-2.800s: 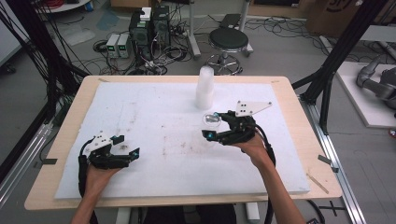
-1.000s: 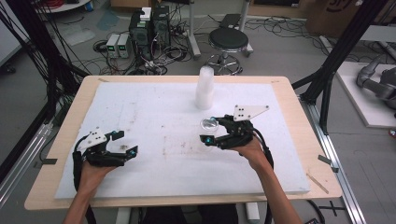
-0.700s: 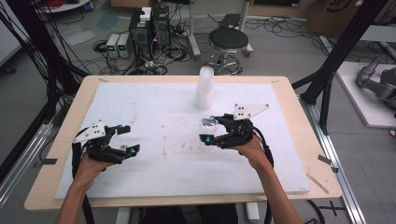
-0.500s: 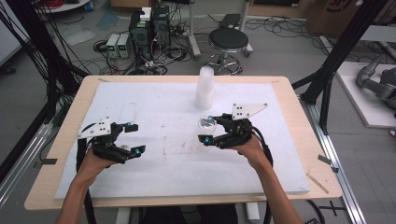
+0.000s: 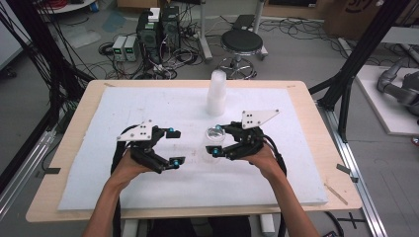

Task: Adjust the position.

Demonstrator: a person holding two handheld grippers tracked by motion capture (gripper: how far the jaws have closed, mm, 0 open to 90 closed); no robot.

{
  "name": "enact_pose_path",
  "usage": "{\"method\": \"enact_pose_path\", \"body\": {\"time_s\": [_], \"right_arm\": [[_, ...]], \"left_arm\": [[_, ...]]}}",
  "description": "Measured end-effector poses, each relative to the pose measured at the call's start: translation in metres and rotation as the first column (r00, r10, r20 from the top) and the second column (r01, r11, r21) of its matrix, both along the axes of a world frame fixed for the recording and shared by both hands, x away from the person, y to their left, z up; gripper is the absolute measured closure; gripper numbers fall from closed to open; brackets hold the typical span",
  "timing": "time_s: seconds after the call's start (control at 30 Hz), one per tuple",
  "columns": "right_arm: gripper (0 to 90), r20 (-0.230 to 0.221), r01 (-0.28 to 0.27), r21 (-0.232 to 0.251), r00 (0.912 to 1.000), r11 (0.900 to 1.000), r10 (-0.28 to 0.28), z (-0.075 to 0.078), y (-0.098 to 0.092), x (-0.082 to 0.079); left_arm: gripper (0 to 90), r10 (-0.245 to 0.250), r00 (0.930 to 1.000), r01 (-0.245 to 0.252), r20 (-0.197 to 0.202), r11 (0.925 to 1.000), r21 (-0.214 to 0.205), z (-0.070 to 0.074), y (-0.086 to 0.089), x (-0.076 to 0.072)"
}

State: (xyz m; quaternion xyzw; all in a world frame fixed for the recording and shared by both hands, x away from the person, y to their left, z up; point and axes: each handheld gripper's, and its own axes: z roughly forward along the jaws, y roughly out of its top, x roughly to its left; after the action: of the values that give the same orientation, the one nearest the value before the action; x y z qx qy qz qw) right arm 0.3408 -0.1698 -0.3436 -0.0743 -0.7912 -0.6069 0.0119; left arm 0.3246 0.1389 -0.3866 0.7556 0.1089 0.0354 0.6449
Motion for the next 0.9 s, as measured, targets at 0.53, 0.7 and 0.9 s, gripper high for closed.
{"method": "enact_pose_path", "body": {"time_s": [0.53, 0.7, 0.9], "right_arm": [[39.9, -0.002, -0.026, 0.016, 0.9997, 0.9995, 0.026, 0.0, 0.005, -0.002], [39.9, -0.008, -0.036, 0.019, 0.9993, 0.9992, 0.036, 0.0, 0.006, -0.004], [39.9, -0.011, -0.044, 0.03, 0.999, 0.9986, 0.045, 0.0, 0.006, -0.004]], "left_arm": [[10.9, -0.093, 0.9956, 0.093, 0.005, 0.9955, 0.014, -0.002, -0.05, 0.005], [11.3, -0.105, 0.9945, 0.105, 0.003, 0.9943, 0.017, -0.003, -0.056, 0.006], [16.0, -0.112, 0.9937, 0.112, 0.0, 0.9937, 0.008, -0.004, -0.058, 0.007]]}}
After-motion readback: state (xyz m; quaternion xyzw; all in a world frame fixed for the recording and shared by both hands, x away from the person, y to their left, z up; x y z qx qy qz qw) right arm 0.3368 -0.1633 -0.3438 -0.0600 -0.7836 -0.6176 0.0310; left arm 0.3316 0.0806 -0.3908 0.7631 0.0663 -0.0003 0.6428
